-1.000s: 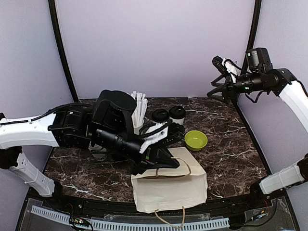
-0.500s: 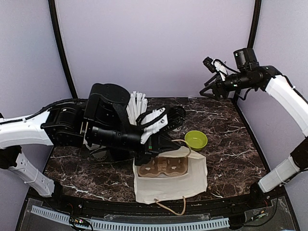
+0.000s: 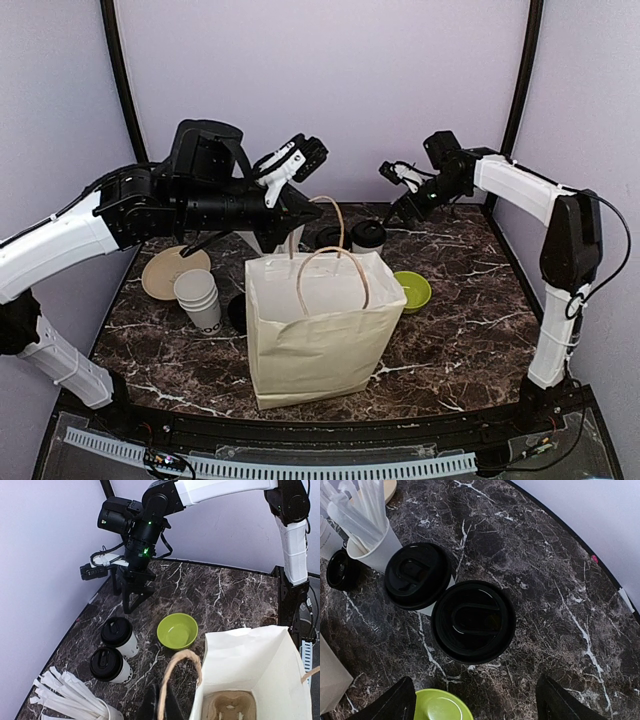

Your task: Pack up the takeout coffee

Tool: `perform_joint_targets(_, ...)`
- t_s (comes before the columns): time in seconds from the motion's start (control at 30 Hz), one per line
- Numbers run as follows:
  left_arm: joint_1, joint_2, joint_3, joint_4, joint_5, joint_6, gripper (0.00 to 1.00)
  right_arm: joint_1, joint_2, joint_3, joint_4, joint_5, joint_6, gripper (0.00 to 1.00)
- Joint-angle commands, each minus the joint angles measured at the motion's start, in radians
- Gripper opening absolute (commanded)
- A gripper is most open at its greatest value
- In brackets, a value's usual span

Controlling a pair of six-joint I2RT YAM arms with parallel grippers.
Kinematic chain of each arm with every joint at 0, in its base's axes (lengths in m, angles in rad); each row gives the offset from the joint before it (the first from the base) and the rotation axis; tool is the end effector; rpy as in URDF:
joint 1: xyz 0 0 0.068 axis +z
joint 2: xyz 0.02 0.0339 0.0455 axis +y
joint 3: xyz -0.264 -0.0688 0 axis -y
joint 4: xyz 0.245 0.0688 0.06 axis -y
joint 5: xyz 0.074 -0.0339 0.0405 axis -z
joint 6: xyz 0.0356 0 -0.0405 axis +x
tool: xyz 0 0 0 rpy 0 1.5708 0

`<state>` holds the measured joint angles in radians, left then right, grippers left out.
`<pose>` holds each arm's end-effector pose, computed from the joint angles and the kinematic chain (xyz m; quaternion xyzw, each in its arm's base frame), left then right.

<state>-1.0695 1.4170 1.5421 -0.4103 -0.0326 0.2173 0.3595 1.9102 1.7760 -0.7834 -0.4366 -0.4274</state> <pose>0.1549 -0.2803 0.4337 0.4723 0.6462 -0.2358 0.5512 0.3909 0.1630 0.3047 -0.4187 0.8274 0.1944 0.3200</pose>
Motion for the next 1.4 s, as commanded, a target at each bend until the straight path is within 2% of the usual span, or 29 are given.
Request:
perform_joint_targets(0.0, 0.034, -0.015, -0.048, -0.011, 0.03, -0.022, 0.02, 0.005, 0.061, 0.098, -0.003, -0.004, -0.026, 0.84)
perform_joint_targets(0.1, 0.043, -0.021, -0.056, -0.016, 0.029, -0.027, 0.05, 0.01, 0.098, 0.134, -0.002, -0.004, -0.037, 0.87)
perform_joint_targets(0.17, 0.045, -0.025, -0.06, -0.024, 0.021, -0.032, 0.12, 0.02, 0.119, 0.155, 0.007, 0.014, -0.039, 0.9)
perform_joint_targets(0.2, 0.046, -0.027, -0.06, -0.028, 0.012, -0.035, 0.23, 0.026, 0.131, 0.171, 0.006, 0.021, -0.042, 0.91)
perform_joint_targets(0.27, 0.046, -0.033, -0.062, -0.04, -0.004, -0.037, 0.37, 0.043, 0.162, 0.212, -0.015, 0.036, -0.056, 0.92)
perform_joint_targets(0.33, 0.046, -0.039, -0.064, -0.048, -0.02, -0.041, 0.46, 0.064, 0.189, 0.246, -0.041, 0.055, -0.077, 0.92)
perform_joint_targets(0.63, 0.046, -0.071, -0.089, -0.052, -0.052, -0.061, 0.68, 0.112, 0.261, 0.315, -0.09, 0.156, -0.142, 0.92)
perform_joint_targets(0.77, 0.046, -0.078, -0.101, -0.047, -0.068, -0.063, 0.74, 0.128, 0.283, 0.327, -0.107, 0.18, -0.149, 0.93)
perform_joint_targets(1.07, 0.046, -0.098, -0.122, -0.033, -0.058, -0.064, 0.74, 0.151, 0.322, 0.368, -0.121, 0.229, -0.149, 0.93)
perform_joint_targets(1.3, 0.046, -0.109, -0.136, -0.032, -0.059, -0.066, 0.74, 0.163, 0.343, 0.399, -0.137, 0.243, -0.133, 0.82)
perform_joint_targets(1.37, 0.047, -0.112, -0.14, -0.03, -0.066, -0.064, 0.74, 0.162, 0.342, 0.402, -0.14, 0.247, -0.132, 0.83)
